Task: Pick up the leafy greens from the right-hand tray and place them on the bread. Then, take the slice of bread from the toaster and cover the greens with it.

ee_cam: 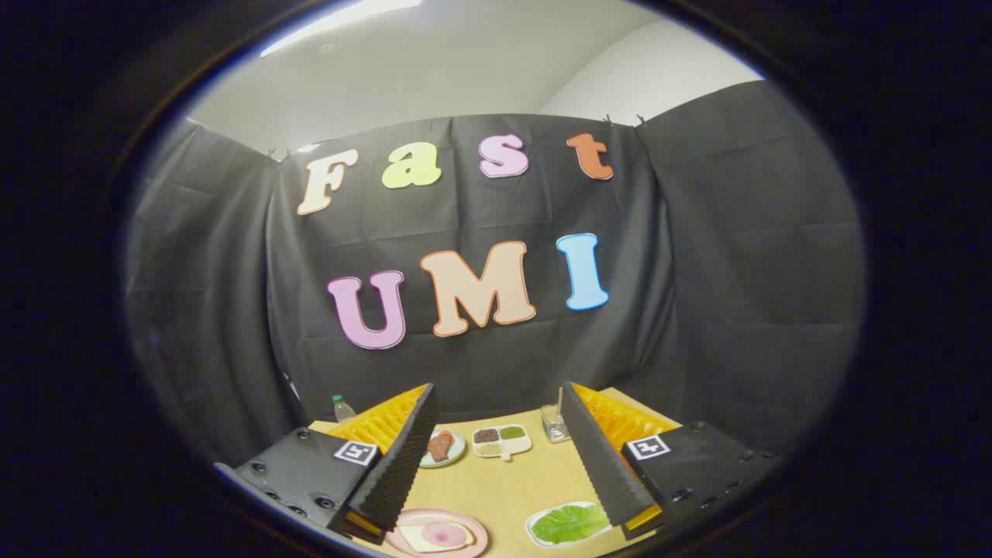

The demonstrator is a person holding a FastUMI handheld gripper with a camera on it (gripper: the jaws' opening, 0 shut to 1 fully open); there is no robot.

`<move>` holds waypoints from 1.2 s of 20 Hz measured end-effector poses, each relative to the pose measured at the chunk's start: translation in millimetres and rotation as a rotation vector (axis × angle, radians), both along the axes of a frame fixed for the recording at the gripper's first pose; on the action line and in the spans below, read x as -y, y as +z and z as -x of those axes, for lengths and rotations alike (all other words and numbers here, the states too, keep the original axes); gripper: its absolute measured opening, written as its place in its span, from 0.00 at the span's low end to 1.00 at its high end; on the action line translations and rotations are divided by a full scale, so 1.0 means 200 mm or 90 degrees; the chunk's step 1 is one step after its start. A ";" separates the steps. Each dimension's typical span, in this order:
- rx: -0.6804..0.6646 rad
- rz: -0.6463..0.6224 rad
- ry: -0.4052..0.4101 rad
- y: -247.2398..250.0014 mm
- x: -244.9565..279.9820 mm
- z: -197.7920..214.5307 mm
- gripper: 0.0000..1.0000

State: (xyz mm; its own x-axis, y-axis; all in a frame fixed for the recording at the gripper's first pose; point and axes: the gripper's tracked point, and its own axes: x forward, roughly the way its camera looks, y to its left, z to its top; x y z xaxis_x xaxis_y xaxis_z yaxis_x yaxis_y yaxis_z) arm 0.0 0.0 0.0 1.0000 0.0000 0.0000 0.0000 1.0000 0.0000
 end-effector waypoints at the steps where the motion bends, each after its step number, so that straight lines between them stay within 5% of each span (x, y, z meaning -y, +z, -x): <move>1: -0.001 0.004 -0.004 0.01 0.01 0.01 1.00; 24: -0.077 0.045 0.006 -0.14 0.39 -0.17 1.00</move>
